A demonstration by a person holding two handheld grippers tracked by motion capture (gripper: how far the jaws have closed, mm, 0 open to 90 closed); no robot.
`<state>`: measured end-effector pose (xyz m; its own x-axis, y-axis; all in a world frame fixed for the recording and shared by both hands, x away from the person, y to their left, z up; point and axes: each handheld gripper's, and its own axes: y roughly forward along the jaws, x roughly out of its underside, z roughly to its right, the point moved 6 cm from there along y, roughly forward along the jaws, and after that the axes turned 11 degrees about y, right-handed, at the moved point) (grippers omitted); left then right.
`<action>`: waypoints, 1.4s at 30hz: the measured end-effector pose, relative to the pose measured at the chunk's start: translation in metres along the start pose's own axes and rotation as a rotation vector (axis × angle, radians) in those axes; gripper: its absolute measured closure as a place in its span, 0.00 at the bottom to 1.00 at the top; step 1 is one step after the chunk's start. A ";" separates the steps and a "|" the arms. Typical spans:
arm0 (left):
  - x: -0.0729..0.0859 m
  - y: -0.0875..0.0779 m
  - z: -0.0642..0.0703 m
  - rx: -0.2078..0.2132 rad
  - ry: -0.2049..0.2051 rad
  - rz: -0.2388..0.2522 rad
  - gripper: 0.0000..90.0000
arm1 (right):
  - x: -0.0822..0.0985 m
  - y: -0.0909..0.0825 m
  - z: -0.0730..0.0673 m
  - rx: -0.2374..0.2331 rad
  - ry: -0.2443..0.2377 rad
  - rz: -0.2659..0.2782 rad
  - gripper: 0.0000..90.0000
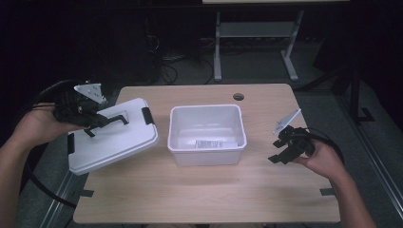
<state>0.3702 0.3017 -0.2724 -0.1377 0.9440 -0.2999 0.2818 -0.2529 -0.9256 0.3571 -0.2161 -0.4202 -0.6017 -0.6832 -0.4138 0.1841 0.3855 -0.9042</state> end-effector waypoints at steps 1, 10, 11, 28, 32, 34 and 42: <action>-0.002 0.000 0.000 -0.002 0.000 0.004 0.94 | 0.000 0.000 0.000 0.003 -0.003 -0.001 0.39; -0.024 -0.001 -0.003 0.003 0.033 0.007 0.94 | 0.001 -0.004 0.000 0.000 0.004 0.016 0.39; -0.026 0.000 -0.003 0.003 0.035 0.011 0.94 | 0.001 -0.005 0.001 0.001 0.005 0.015 0.39; -0.058 0.009 -0.008 0.025 0.073 0.012 0.94 | 0.003 -0.006 0.002 0.004 0.002 0.016 0.39; -0.066 0.014 -0.008 0.032 0.085 0.014 0.94 | 0.003 -0.006 0.002 0.004 0.001 0.017 0.38; -0.070 0.016 -0.008 0.035 0.086 0.018 0.94 | 0.004 -0.006 0.002 0.004 0.003 0.018 0.38; -0.081 0.021 -0.011 0.036 0.098 0.021 0.94 | 0.007 -0.005 0.002 0.008 0.006 0.018 0.38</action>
<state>0.3976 0.2219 -0.2651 -0.0384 0.9541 -0.2971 0.2494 -0.2787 -0.9274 0.3538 -0.2244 -0.4190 -0.6029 -0.6727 -0.4289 0.2007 0.3925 -0.8976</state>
